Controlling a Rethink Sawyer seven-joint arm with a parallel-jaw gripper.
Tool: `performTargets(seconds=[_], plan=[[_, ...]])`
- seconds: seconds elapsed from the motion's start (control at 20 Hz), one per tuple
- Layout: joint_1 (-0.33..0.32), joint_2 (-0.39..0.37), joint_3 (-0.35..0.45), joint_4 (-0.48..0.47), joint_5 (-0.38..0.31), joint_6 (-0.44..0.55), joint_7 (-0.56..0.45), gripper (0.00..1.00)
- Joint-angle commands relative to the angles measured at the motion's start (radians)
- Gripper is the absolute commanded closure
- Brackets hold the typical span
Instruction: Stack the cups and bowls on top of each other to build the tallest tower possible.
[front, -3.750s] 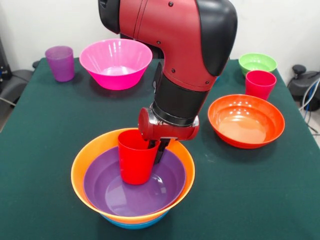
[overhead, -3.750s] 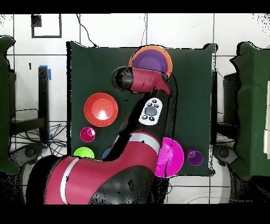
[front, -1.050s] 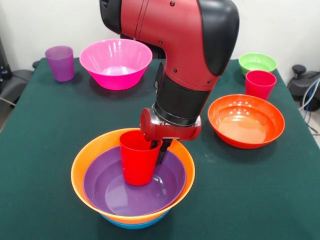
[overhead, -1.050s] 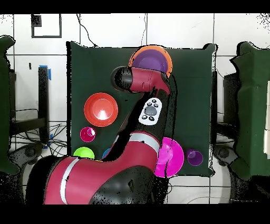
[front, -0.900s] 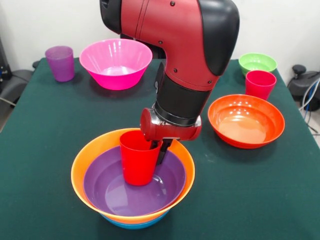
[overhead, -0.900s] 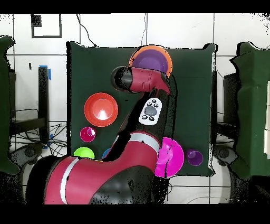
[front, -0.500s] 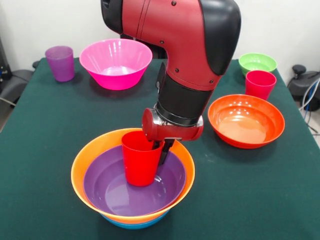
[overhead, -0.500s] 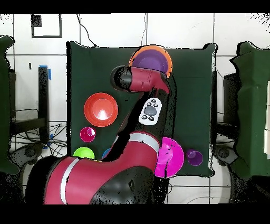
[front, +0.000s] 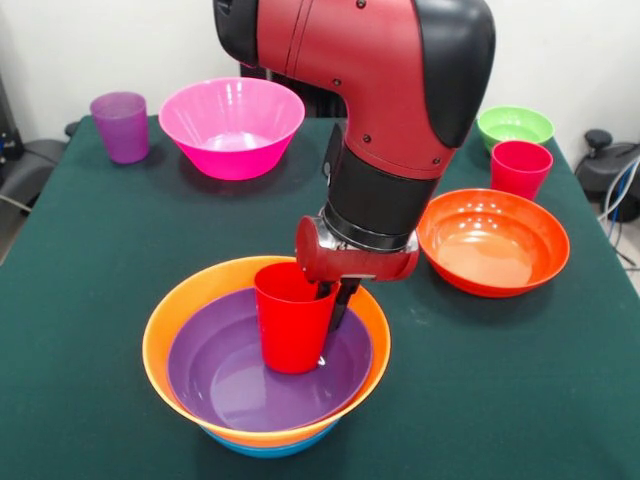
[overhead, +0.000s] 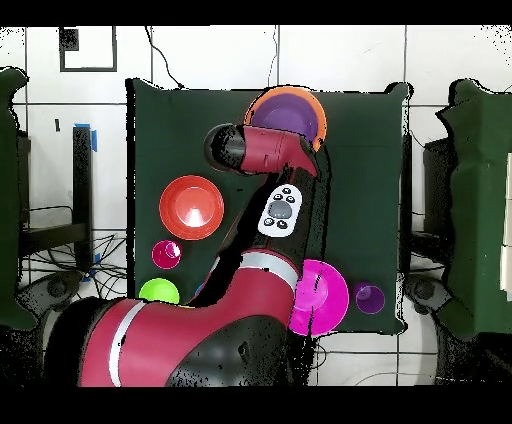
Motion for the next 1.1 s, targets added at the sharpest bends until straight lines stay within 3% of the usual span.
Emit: performTargets(seconds=[0.05, 0.3, 0.75, 1.1], plan=[[0.022, 0.005, 0.132, 0.016, 0.013, 0.083, 0.148, 1.00], [0.024, 0.011, 0.128, 0.014, 0.013, 0.081, 0.152, 1.00], [0.022, 0.092, 0.112, -0.036, 0.015, 0.035, 0.183, 1.00], [0.023, 0.097, 0.106, -0.037, 0.013, 0.022, 0.191, 1.00]])
